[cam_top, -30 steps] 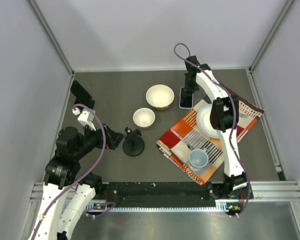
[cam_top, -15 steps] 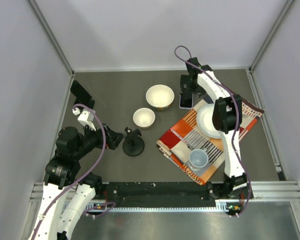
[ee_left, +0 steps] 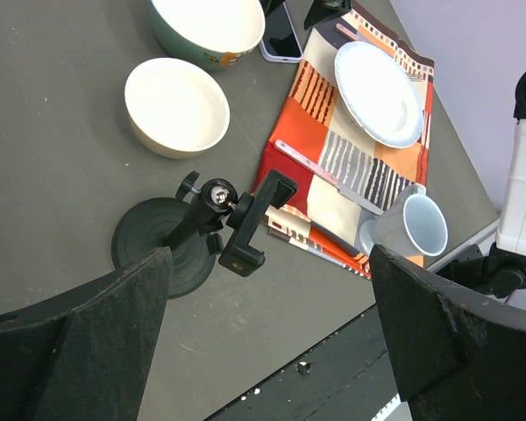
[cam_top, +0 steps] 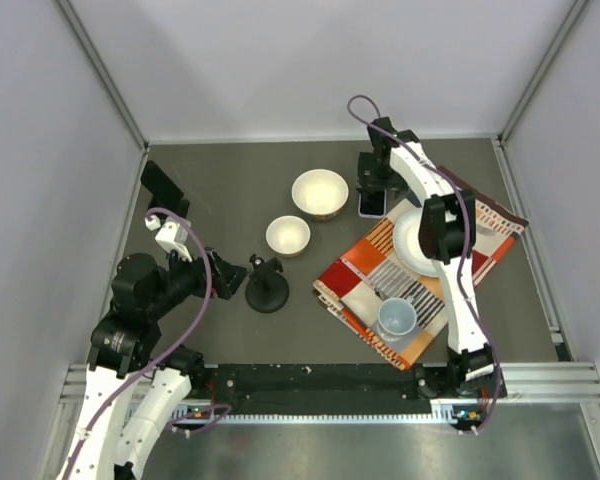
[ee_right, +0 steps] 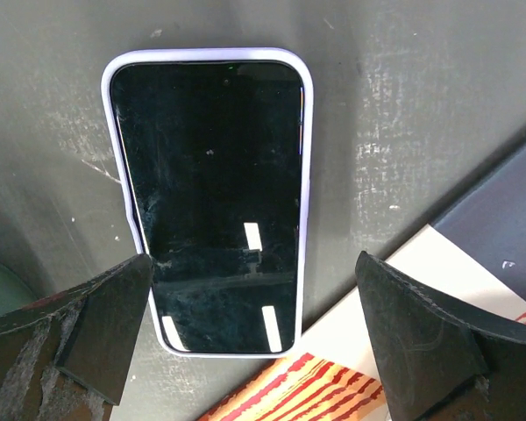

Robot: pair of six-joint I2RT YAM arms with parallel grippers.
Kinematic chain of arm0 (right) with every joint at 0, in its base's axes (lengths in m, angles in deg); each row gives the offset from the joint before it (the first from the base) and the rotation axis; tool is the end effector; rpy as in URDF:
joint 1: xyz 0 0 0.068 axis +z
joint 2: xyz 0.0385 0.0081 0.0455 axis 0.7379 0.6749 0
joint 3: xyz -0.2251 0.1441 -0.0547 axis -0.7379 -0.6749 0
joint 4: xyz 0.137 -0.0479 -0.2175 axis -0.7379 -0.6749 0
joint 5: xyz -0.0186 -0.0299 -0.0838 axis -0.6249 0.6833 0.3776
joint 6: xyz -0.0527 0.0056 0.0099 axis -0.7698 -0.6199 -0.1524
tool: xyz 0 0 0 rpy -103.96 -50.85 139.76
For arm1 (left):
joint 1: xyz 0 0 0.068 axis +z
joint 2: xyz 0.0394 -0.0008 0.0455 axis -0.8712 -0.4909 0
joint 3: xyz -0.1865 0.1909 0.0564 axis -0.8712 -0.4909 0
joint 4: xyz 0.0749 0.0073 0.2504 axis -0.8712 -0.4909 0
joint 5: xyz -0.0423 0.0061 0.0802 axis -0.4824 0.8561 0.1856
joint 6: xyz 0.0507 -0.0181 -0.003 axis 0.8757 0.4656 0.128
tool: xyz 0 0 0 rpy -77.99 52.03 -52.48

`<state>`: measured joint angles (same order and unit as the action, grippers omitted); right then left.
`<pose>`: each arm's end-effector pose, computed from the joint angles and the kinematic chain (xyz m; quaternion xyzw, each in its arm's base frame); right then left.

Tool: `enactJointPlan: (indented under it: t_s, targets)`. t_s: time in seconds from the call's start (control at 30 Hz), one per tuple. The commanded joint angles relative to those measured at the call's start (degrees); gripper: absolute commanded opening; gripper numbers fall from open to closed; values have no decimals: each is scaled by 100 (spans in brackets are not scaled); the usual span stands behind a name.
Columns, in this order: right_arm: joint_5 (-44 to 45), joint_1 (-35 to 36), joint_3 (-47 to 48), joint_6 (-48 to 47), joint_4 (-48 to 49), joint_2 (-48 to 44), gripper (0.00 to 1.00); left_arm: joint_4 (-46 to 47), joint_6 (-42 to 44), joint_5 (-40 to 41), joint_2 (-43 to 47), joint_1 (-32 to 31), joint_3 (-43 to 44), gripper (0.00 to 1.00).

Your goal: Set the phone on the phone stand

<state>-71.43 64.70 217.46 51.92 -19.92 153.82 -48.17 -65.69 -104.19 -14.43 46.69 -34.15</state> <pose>0.4979 0.1476 0.1929 0.0622 0.9774 -0.0098 0.2017 0.0885 -0.0353 0.3431 0.0424 0.7985 -0.3314 0.5009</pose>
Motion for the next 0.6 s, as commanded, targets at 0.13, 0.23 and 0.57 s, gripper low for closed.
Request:
enactJointPlan:
  t_s: [0.13, 0.23, 0.57]
  targets:
    - [-269, 104, 326, -2, 42, 87, 99, 242, 90, -92, -39, 11, 31, 98]
    - [-338, 122, 317, -11, 86, 122, 99, 225, 90, -92, -5, 11, 31, 99]
    - [-682, 157, 159, -29, 288, 140, 99, 207, 107, -74, -4, 11, 13, 98]
